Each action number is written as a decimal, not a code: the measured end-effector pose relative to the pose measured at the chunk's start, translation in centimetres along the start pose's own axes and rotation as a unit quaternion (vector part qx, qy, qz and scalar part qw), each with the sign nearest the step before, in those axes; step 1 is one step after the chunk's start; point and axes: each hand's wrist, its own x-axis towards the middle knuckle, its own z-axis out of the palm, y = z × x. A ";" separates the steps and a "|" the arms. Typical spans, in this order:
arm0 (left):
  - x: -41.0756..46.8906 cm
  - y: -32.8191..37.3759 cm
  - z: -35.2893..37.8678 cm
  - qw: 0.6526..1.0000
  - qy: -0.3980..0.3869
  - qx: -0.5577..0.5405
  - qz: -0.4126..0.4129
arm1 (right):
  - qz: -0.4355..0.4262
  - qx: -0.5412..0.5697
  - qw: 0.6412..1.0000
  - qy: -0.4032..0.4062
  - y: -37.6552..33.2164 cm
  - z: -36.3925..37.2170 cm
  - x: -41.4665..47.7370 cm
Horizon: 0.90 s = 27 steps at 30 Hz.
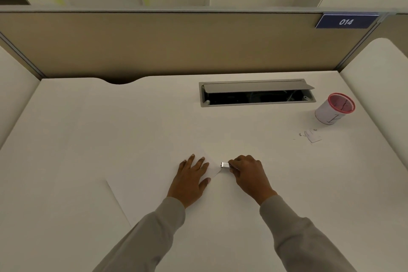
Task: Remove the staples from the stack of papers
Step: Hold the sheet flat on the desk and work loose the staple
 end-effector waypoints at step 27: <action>-0.1 -1.0 -0.5 0.991 -0.108 0.024 -0.080 | -0.126 -0.088 0.984 -0.091 -3.2 1.0 1.4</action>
